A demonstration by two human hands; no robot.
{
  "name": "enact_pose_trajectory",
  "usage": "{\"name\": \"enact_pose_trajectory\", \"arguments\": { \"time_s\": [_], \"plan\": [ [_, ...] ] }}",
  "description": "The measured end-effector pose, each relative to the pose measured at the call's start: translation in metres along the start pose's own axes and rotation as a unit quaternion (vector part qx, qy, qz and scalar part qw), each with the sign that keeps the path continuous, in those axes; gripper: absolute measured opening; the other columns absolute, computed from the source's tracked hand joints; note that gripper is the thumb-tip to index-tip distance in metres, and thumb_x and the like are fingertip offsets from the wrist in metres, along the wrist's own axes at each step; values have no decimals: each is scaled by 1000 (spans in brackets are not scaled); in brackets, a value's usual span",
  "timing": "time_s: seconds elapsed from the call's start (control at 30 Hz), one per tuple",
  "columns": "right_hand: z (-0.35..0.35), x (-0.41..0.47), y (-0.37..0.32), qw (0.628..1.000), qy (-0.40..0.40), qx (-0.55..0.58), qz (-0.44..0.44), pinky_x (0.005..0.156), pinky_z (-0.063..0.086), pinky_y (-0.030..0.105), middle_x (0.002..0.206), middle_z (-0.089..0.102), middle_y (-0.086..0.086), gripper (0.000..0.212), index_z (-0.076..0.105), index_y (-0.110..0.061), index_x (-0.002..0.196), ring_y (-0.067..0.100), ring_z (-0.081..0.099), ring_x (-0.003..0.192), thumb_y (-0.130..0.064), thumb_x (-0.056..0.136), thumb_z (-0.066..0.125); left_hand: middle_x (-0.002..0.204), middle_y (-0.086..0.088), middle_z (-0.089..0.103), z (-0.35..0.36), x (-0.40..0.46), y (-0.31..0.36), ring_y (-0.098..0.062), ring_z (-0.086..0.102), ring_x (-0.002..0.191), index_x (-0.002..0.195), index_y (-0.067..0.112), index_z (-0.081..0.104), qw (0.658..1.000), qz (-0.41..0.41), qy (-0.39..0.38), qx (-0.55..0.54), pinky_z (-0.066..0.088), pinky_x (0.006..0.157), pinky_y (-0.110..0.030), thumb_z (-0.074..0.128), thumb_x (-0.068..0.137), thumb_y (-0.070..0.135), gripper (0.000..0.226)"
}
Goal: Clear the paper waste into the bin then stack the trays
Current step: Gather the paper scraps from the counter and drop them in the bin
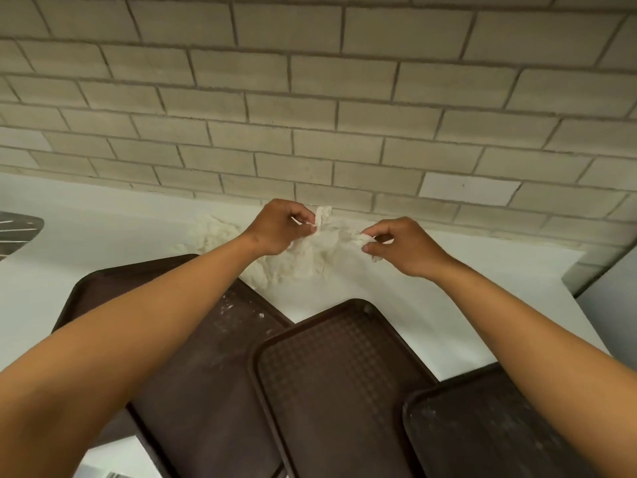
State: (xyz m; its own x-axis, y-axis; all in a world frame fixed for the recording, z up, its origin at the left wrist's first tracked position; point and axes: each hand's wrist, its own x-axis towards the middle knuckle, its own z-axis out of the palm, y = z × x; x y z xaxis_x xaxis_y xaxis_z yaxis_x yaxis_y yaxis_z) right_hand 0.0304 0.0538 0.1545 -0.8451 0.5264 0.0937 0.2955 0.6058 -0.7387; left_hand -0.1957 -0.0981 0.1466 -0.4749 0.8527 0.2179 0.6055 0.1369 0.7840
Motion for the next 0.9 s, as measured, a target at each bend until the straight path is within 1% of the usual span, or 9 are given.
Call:
{"name": "enact_pose_trajectory", "arguments": {
  "time_s": [0.13,0.23,0.3,0.37,0.47,0.57,0.63,0.8,0.9],
  "plan": [
    [2,-38,19,1000,3,24,7,84,51,19,100,72,-18,16,78,-25,103,-4,66,91,-20,89,76,84,8,68,23,-24,12,0,59,62,78,23,72,998,-51,1,-29,51,63,-18,81,82,11,15],
    [3,-68,35,999,8,38,-1,86,51,21,103,73,-16,14,79,-25,101,-2,67,93,-20,89,75,83,11,67,39,-42,15,3,56,57,77,28,70,998,-50,-11,-23,44,56,-12,81,83,14,19],
    [2,-88,44,999,12,50,4,86,52,23,104,73,-15,14,79,-24,101,1,67,94,-20,89,75,82,9,66,50,-56,17,4,54,54,79,27,70,998,-45,-23,-25,42,54,-9,80,83,13,18],
    [0,-102,52,998,17,61,5,86,52,24,103,74,-15,14,79,-23,102,1,67,94,-19,88,76,83,6,68,60,-66,22,4,54,56,83,23,72,998,-39,-33,-36,42,56,-9,80,83,12,13],
    [1,-110,53,998,18,55,6,85,48,19,103,73,-17,16,79,-24,103,-1,66,94,-19,87,77,85,2,71,65,-73,23,0,55,60,89,14,76,997,-43,-37,-46,43,57,-10,80,83,11,8],
    [2,-116,51,999,11,52,8,83,47,16,103,73,-17,16,79,-25,103,0,66,94,-20,88,77,85,4,71,67,-78,29,0,55,60,89,13,76,998,-43,-30,-45,44,59,-11,80,83,10,8],
    [-11,-190,50,996,53,67,20,82,48,16,102,74,-16,15,79,-25,102,0,67,93,-20,88,77,84,4,71,92,-124,71,0,53,58,88,14,76,997,-5,-61,-49,43,58,-11,79,83,9,8],
    [-8,-204,56,994,46,87,46,88,54,26,101,75,-17,19,78,-26,106,3,68,93,-20,88,77,83,7,70,93,-125,80,-2,50,55,88,18,76,997,-15,-53,-53,44,56,-14,79,84,12,8],
    [-10,-223,53,993,58,87,50,87,51,22,103,74,-19,20,77,-29,107,0,66,97,-22,88,77,85,5,70,96,-136,94,1,51,54,92,13,77,997,-2,-56,-53,44,57,-13,79,84,13,8]
  ]
}}
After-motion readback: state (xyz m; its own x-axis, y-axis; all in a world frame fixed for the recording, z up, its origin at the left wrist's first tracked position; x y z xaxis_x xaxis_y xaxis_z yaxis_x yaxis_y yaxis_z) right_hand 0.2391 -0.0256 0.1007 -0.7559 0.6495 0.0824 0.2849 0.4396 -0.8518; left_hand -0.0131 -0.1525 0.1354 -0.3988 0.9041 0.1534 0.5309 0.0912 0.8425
